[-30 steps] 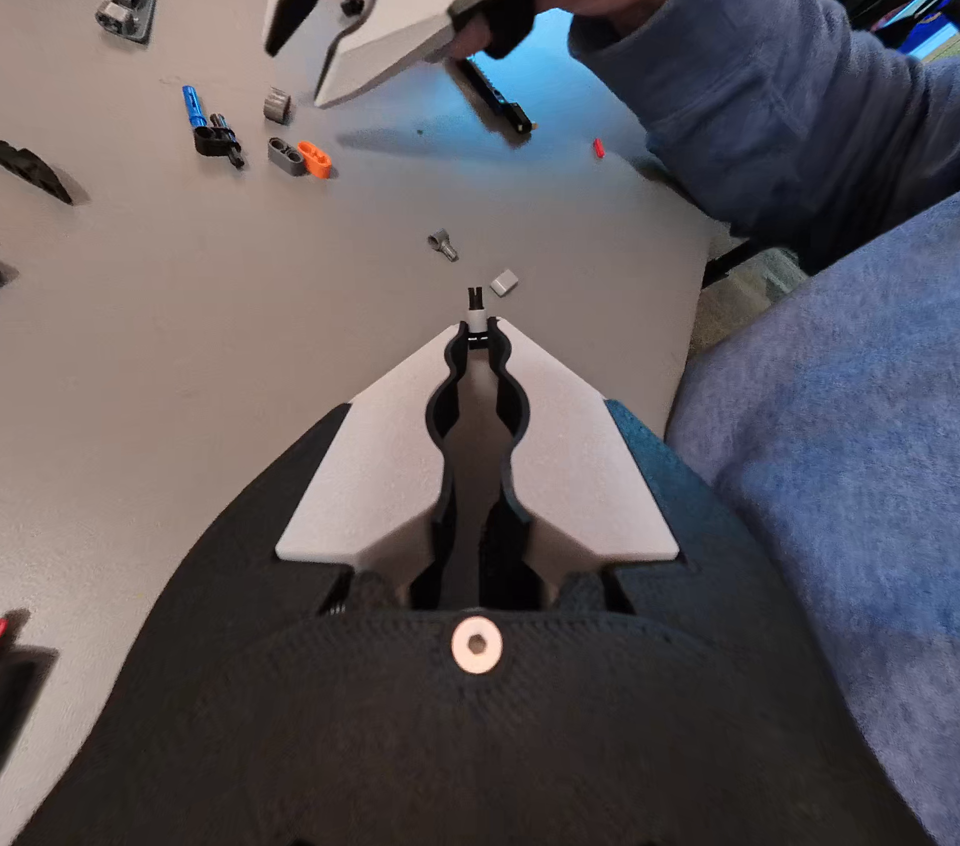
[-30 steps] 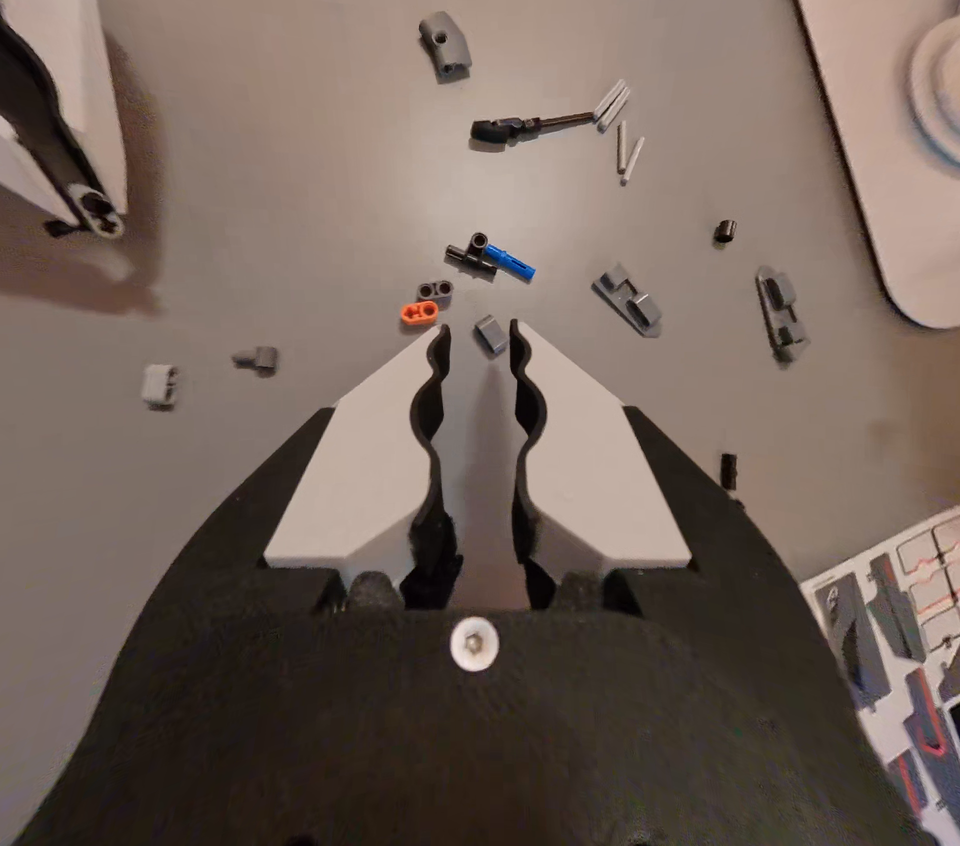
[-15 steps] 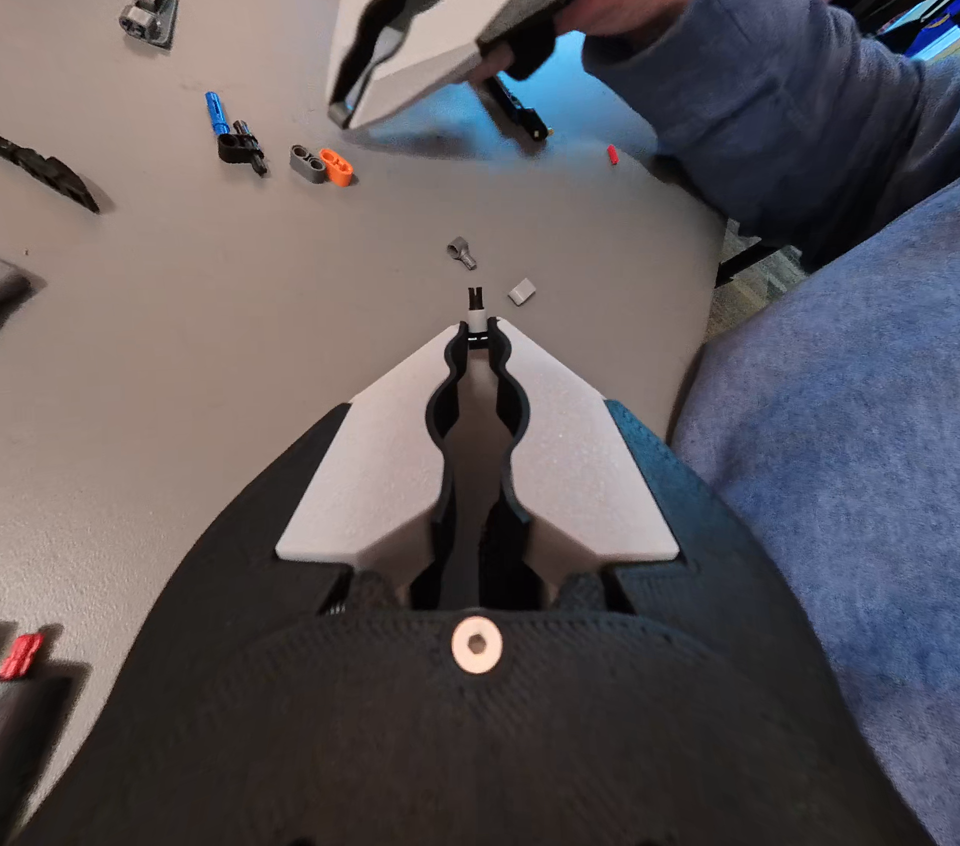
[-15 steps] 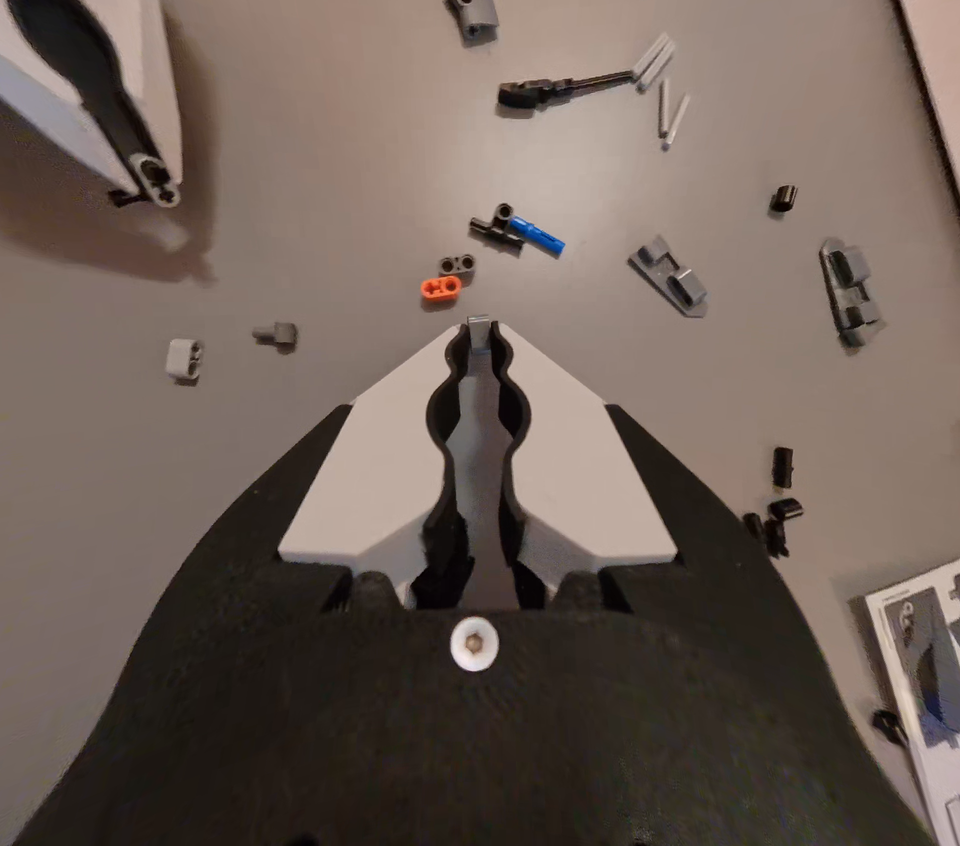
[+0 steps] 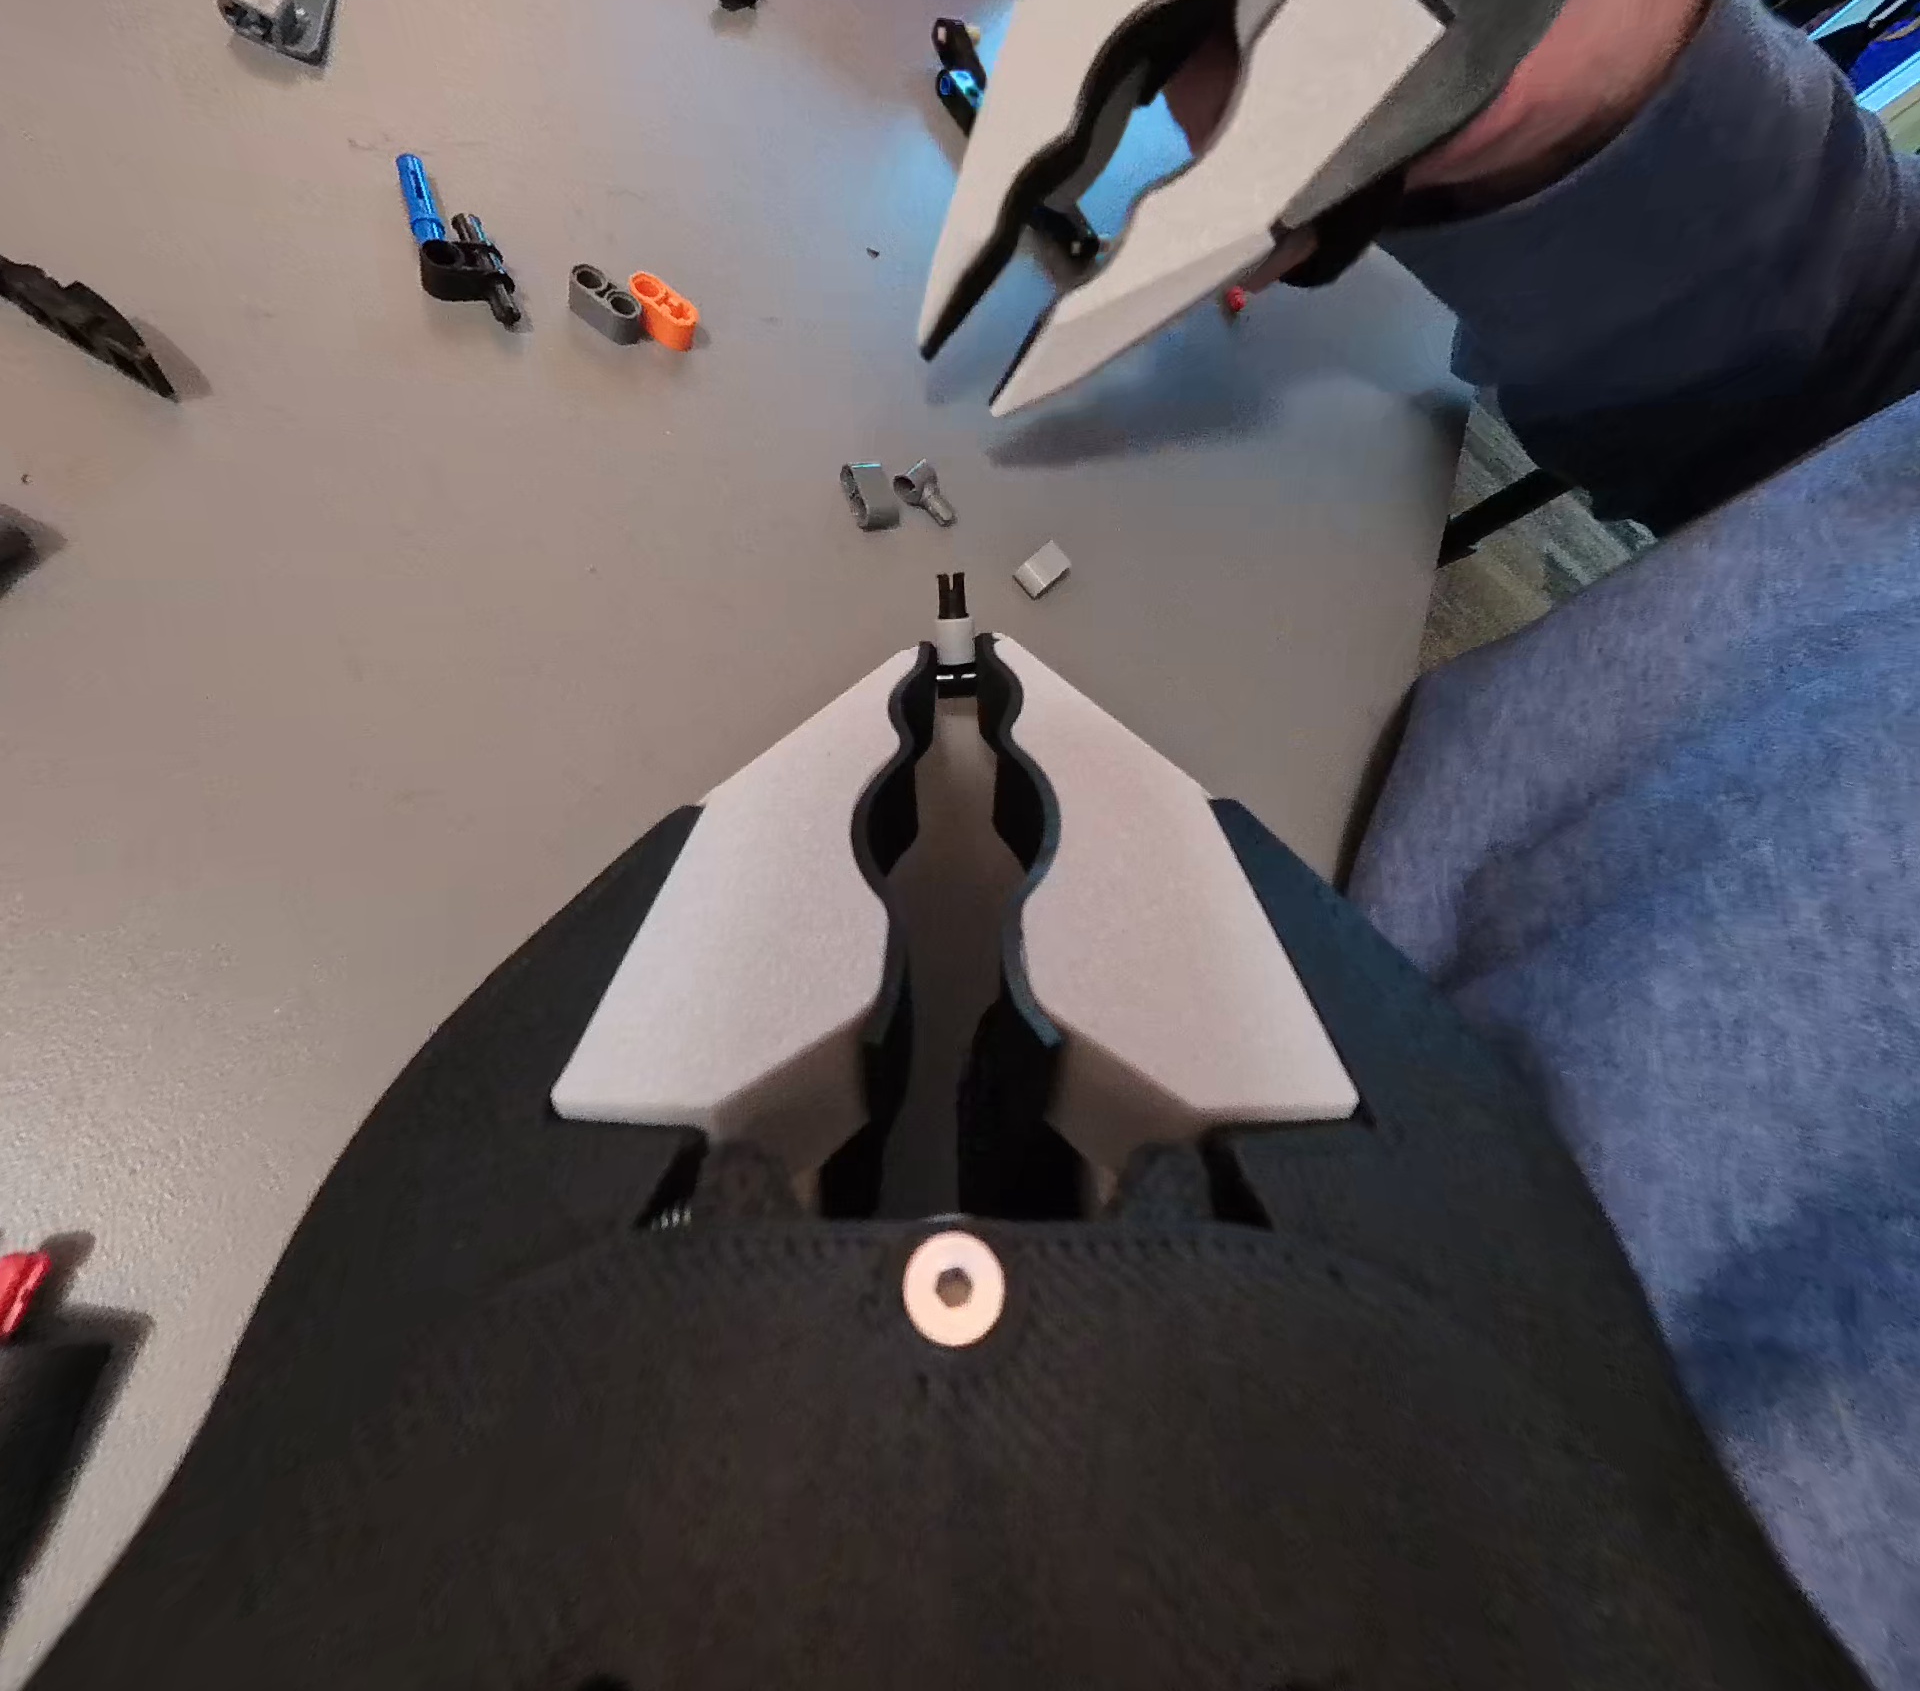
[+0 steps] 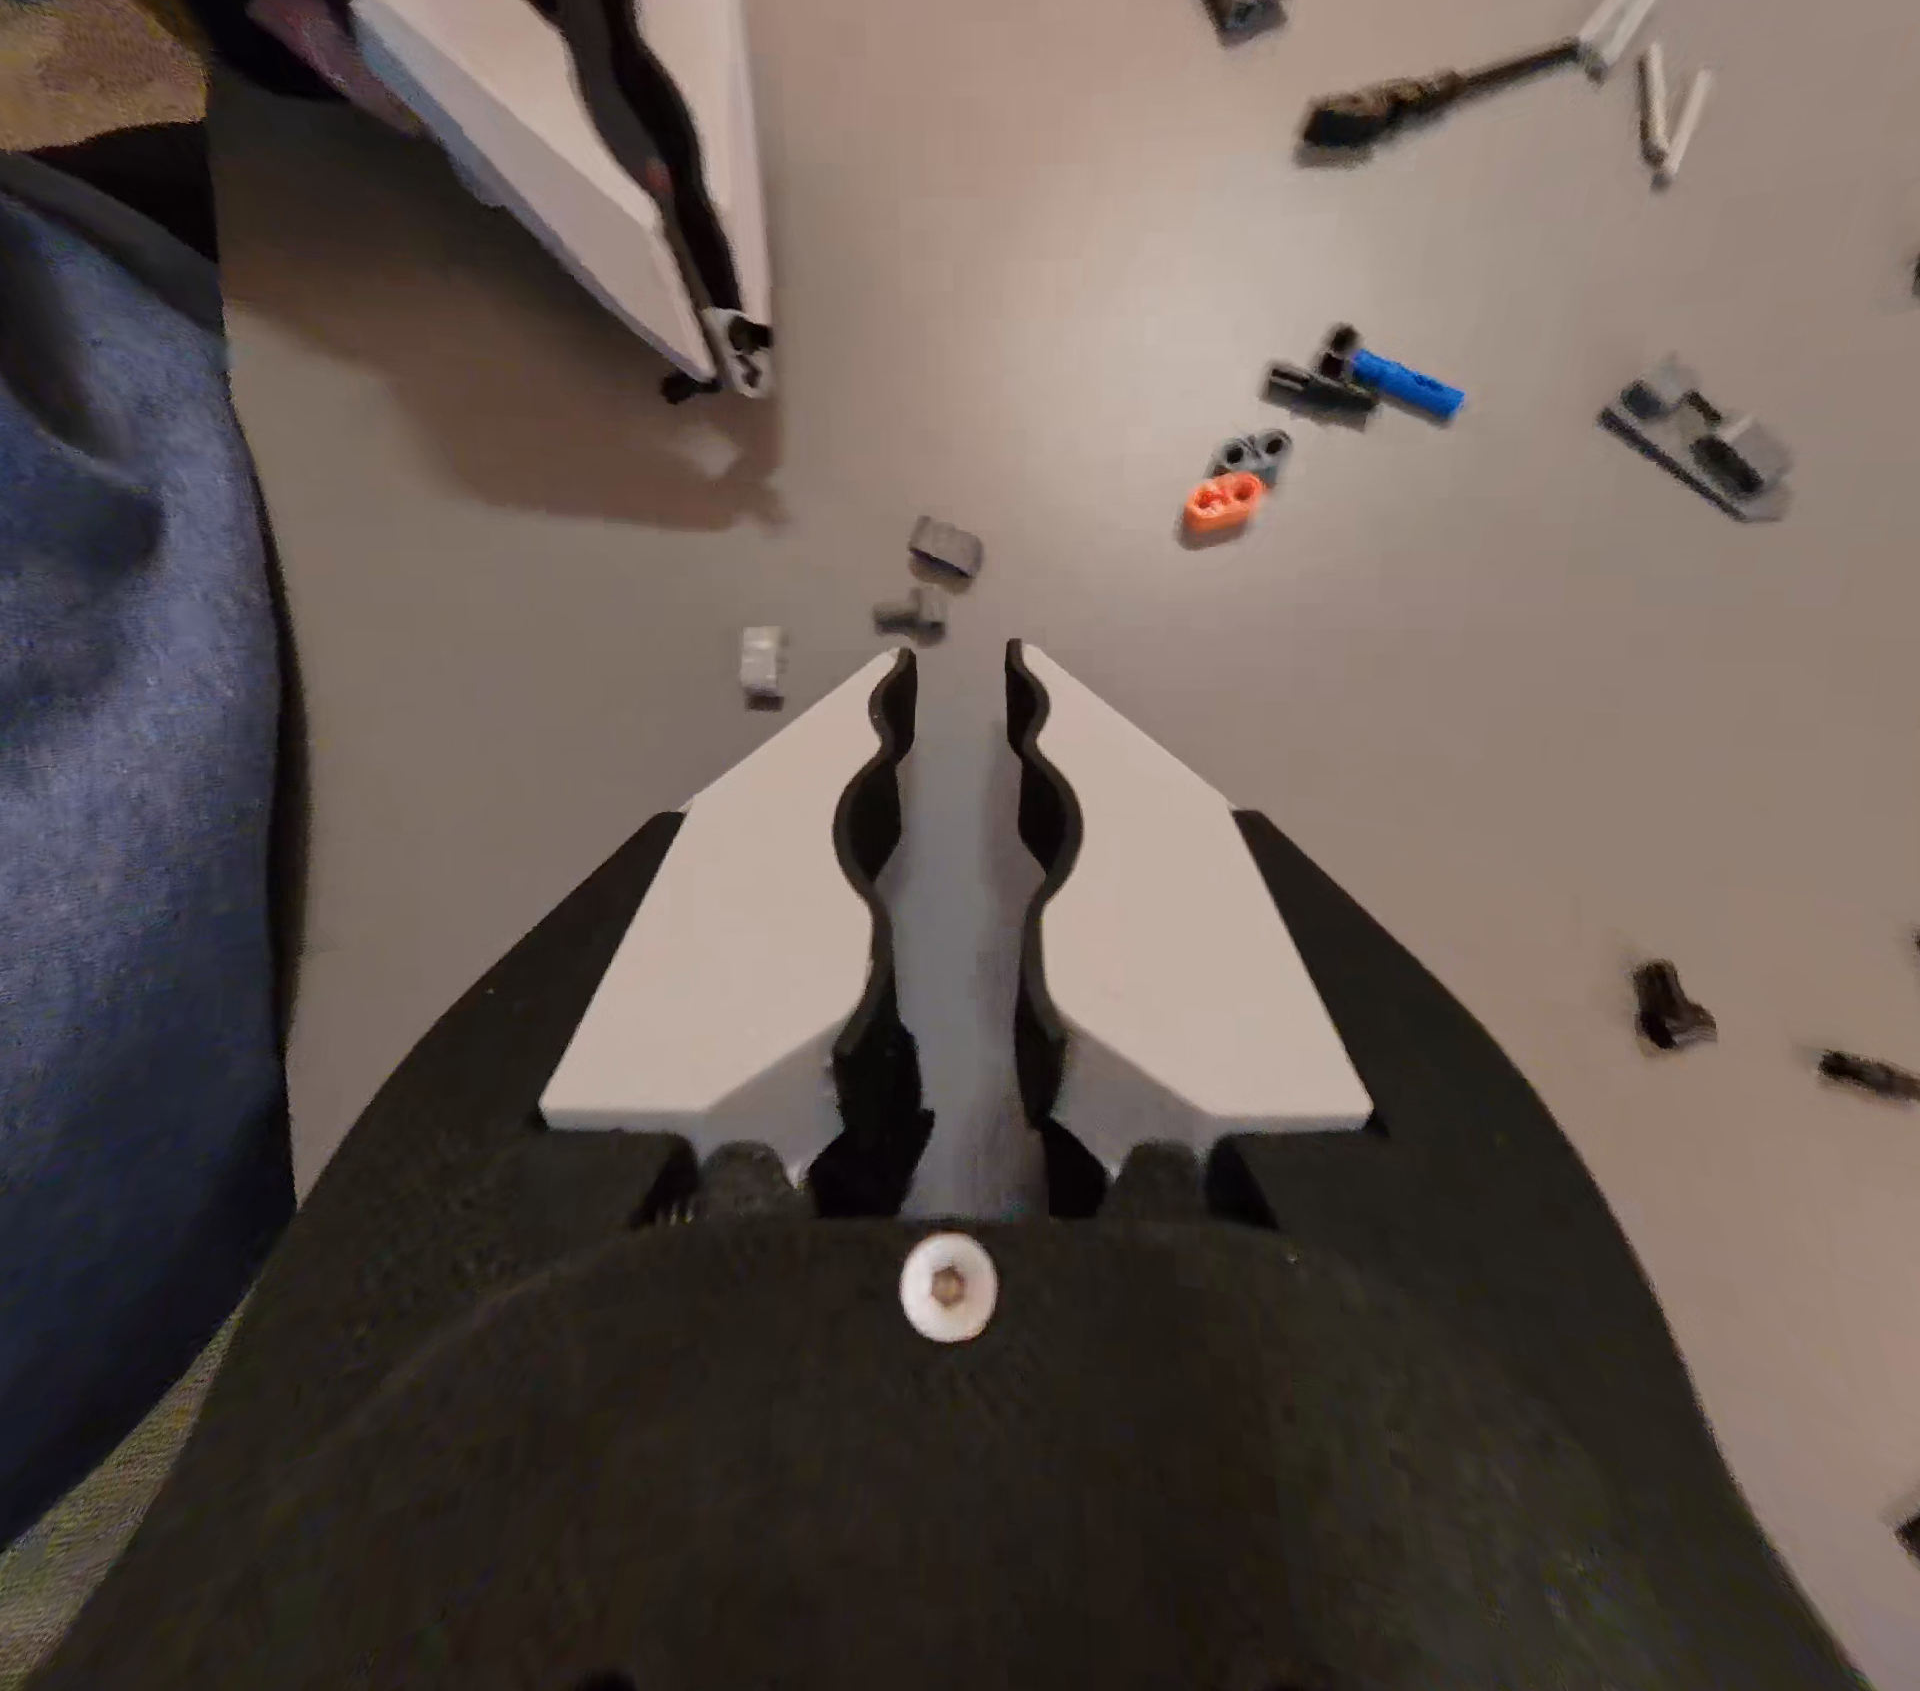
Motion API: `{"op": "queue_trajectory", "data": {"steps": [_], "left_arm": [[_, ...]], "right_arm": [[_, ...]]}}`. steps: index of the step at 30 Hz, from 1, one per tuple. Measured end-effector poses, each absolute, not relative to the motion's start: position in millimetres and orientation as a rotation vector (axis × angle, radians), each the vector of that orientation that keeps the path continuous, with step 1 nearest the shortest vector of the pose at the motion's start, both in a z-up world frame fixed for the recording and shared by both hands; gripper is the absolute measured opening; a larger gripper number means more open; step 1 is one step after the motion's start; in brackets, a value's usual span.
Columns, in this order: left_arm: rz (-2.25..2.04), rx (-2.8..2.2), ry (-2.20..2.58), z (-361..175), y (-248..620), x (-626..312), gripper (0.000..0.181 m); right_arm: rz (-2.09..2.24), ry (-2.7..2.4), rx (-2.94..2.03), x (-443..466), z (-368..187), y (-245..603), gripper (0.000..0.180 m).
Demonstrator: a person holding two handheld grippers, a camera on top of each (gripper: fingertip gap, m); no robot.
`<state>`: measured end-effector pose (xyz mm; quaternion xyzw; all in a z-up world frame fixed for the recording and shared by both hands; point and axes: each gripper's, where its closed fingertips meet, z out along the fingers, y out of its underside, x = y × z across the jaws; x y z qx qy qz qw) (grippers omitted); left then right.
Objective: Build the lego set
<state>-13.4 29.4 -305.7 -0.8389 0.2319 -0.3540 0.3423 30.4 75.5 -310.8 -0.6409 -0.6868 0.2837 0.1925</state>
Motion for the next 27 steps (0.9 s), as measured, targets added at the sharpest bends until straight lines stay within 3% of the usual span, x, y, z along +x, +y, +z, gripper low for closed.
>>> {"op": "queue_trajectory", "data": {"steps": [8, 15, 20, 27], "left_arm": [[-0.911, -2.186, 0.588, -306, 25, -15, 0.006], [-0.915, -2.186, 0.56, -306, 23, -18, 0.006], [-0.905, -2.188, 0.586, -306, 22, -16, 0.006], [-0.639, -2.224, 0.787, -315, 22, -20, 0.005]], "right_arm": [[0.731, -2.0, -1.741, 7, -310, 70, 0.02], [0.681, -1.702, -1.964, 6, -324, 71, 0.027], [0.703, -1.656, -1.981, 3, -329, 71, 0.014], [0.865, -1.772, -1.813, -2, -321, 52, 0.013]]}}
